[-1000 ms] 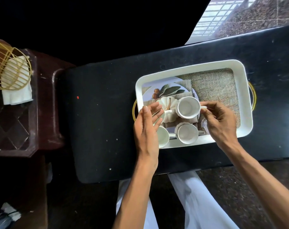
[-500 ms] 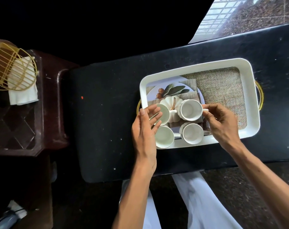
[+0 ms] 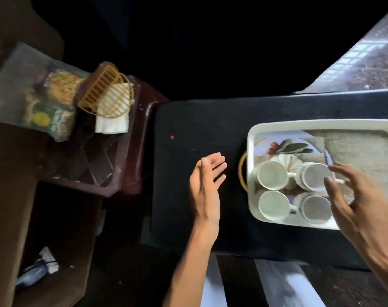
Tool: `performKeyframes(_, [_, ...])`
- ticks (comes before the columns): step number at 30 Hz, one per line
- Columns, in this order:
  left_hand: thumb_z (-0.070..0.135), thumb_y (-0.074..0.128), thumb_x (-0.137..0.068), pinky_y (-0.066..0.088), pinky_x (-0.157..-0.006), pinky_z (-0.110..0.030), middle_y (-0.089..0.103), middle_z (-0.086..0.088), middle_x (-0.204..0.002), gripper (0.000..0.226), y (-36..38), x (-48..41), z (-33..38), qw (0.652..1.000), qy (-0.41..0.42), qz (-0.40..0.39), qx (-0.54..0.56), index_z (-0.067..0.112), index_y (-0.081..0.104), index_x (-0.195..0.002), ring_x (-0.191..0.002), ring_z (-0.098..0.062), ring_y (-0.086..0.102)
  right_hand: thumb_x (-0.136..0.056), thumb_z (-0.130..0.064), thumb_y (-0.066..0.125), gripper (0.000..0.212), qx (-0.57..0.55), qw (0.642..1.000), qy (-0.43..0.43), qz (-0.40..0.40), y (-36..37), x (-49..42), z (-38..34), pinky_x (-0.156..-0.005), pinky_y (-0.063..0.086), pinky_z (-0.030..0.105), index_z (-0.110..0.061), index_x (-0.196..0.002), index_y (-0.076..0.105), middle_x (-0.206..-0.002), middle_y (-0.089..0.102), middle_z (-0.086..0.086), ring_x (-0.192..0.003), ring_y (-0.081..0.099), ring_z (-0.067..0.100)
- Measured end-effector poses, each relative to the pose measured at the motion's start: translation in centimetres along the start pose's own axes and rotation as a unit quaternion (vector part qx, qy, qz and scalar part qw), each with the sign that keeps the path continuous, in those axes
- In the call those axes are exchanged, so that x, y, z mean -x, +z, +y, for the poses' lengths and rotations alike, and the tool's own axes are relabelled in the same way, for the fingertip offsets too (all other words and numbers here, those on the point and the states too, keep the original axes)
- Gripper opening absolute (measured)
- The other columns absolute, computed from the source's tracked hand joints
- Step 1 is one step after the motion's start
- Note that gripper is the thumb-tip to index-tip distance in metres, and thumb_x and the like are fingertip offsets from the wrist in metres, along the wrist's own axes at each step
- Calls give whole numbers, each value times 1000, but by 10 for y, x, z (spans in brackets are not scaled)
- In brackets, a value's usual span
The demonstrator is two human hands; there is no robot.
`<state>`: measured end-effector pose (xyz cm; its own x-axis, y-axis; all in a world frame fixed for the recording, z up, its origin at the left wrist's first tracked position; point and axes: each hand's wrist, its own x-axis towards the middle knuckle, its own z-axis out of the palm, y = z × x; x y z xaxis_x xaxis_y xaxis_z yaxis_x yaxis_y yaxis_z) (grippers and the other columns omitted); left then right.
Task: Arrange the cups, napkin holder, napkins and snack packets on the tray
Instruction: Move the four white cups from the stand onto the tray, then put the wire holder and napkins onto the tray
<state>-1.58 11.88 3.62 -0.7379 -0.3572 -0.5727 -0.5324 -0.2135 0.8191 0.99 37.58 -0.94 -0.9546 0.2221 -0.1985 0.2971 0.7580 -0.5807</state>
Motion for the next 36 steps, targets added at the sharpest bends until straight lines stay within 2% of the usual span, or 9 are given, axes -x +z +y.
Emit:
performKeyframes(4, [29,37,-109,55,-101,-38,74,-1,-117,33,-50,-22,14,998,43,38,-39,20,69,-109,-112,-13,71,-93,-40,50,49,37,996,-77,6,25,4,-54,-112,32,33,-2,-122,62,-129,62,18,-129,51,36])
performKeyframes(9, [20,42,-108,51,-102,-28,71,3,-118,29,-129,-57,36,974,148,79,-150,15,69,-116,-116,-10,65,-92,-44,49,63,81,981,-175,-16,84,10,-136,-117,30,47,3,-133,55,-139,53,24,-138,41,42])
performKeyframes(12, [14,50,-104,47,-102,-23,67,-3,-122,24,-170,-83,52,934,229,95,-256,10,69,-118,-117,-13,62,-93,-44,54,67,98,971,-215,-30,122,7,-190,-120,28,46,2,-141,47,-147,46,23,-145,33,40])
performKeyframes(15, [15,59,-99,32,-108,-9,62,-13,-132,28,-203,-113,72,867,304,97,-382,5,67,-124,-126,-20,56,-94,-48,59,75,132,961,-235,-58,157,0,-244,-120,27,46,-1,-149,37,-157,35,21,-151,22,36])
performKeyframes(20, [27,62,-96,33,-119,-53,43,-21,-154,53,-231,-175,115,736,354,63,-574,9,52,-144,-146,-39,38,-94,-56,51,88,177,949,-236,-105,200,-18,-315,-124,17,50,-12,-159,12,-167,7,14,-155,-2,31])
performKeyframes(26, [54,67,-88,15,-125,-58,14,-22,-168,85,-225,-240,148,655,332,-17,-678,30,25,-158,-155,-41,14,-94,-56,50,91,208,943,-232,-120,225,-36,-358,-124,13,55,-14,-160,3,-168,-5,13,-154,-12,32])
performKeyframes(29, [64,67,-82,16,-123,-62,8,-22,-169,93,-211,-255,146,636,325,-42,-699,38,21,-158,-155,-43,13,-94,-53,54,91,204,947,-219,-115,228,-40,-365,-123,16,55,-12,-160,7,-168,-2,14,-155,-9,33])
performKeyframes(31, [62,70,-80,23,-121,-61,11,-23,-168,93,-206,-260,142,632,327,-39,-702,38,24,-157,-152,-43,21,-95,-52,54,89,197,951,-207,-116,228,-42,-367,-124,16,53,-12,-160,8,-168,0,14,-155,-8,32])
performKeyframes(36, [48,78,-79,44,-106,-54,30,-19,-161,79,-203,-264,143,653,352,-3,-670,32,44,-148,-136,-38,42,-95,-42,60,80,143,962,-207,-104,220,-46,-364,-124,20,45,-9,-157,22,-166,15,15,-156,1,29])
